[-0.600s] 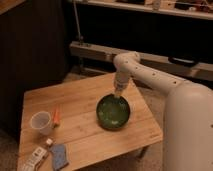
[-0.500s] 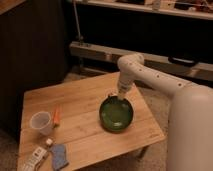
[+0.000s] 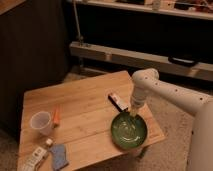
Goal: Drag the ceramic bowl in a circle
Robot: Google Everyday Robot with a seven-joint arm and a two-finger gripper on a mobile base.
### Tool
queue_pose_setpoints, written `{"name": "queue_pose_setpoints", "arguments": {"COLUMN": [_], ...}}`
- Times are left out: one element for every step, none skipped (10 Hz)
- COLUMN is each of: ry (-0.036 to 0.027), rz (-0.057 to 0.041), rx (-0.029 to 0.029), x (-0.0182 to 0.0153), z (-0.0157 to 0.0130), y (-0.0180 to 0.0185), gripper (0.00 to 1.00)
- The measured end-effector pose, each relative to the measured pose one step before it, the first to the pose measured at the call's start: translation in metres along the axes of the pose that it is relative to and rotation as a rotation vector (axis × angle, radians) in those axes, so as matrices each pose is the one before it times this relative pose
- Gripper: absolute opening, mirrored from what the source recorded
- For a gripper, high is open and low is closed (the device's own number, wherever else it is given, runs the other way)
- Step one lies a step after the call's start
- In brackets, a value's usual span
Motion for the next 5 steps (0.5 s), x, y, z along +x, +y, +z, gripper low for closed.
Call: {"name": "queue_pose_setpoints", "arguments": {"ry": [-0.00347,-0.00050,0.00035,0.00314,0.00810], "rz": [-0.02250,-0.03435,-0.03243,-0.04289,-0.04306], "rx": [-0.02432,-0.01930,-0.01251,-0.01447,-0.01436], "x": [-0.00132,-0.00941,-0.01266,-0.02349,-0.02555], "z": [0.00302,0.00193,0.00311,0.00433,0.00650], "y": [0.02191,0.01884,0.01410,0.01414,0.00886], "gripper": [0.00,0.00,0.00,0.00,0.00]}}
